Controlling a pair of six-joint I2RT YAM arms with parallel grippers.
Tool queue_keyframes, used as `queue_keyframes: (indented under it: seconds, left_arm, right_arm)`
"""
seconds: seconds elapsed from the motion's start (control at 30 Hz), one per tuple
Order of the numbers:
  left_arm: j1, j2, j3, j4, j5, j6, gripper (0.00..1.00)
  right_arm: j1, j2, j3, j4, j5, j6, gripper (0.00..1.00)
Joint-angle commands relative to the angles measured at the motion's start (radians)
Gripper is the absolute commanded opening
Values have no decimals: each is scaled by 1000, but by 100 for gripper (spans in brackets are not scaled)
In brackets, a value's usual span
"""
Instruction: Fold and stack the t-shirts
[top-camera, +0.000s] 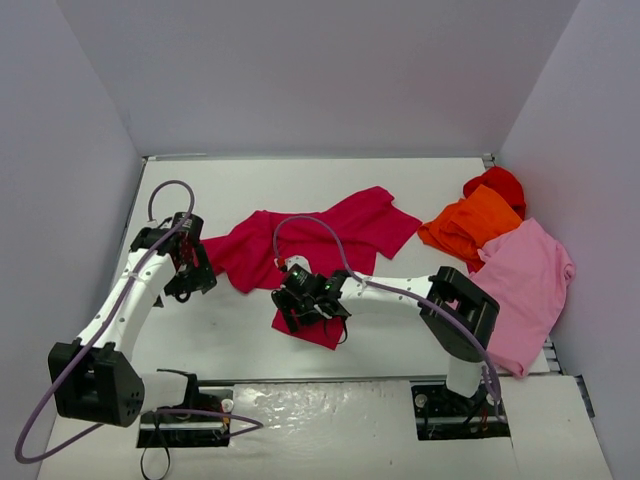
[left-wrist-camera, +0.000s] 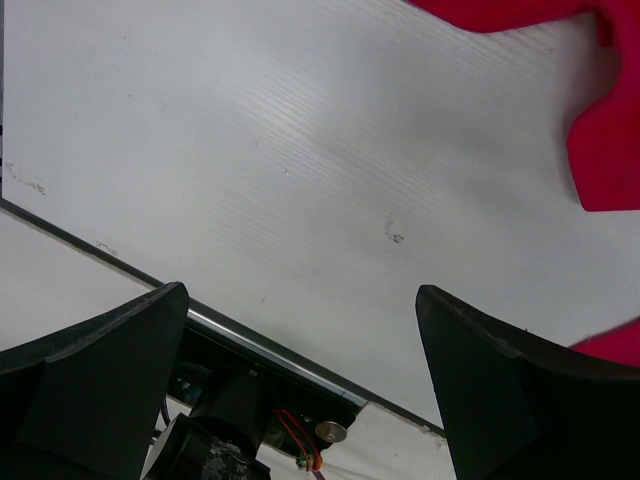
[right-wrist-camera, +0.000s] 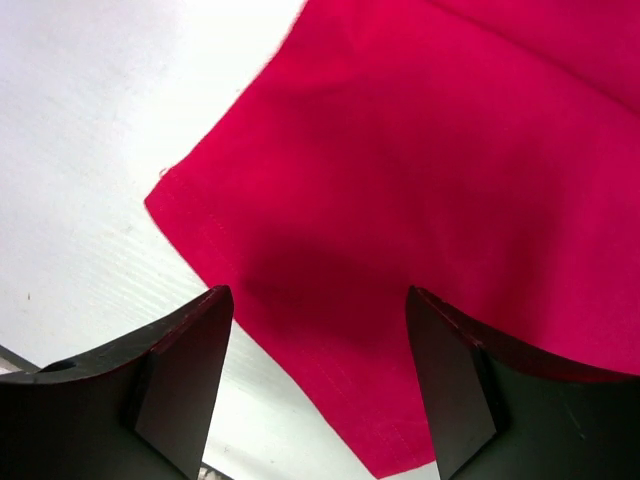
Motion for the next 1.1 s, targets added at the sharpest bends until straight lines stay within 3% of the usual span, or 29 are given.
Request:
queue_keyframes:
  seconds: [0.0,0.3,0.67,0.73,0.87,1.07]
  left_arm:
    - [6,7,38,-15,5,4,97]
    - [9,41,31,24,55,-2,97]
    - [12,139,94,35,-3,-12,97]
    - [10,176,112,43,-30,-14,97]
    - [12,284,189,12,-119,-34,97]
    - [10,437,354,-41,-216,-41,97]
  right_arm:
    - [48,10,51,-55,18,-78,67]
    - [95,-2,-3,-88,-34,-126,68]
    - [106,35,-79,-105,68,-122,62]
    - [106,33,-86,-105,87,-116,57]
    - [106,23,-104,-104,108,-96,38]
    - [109,1,-145,-97,154,-64,23]
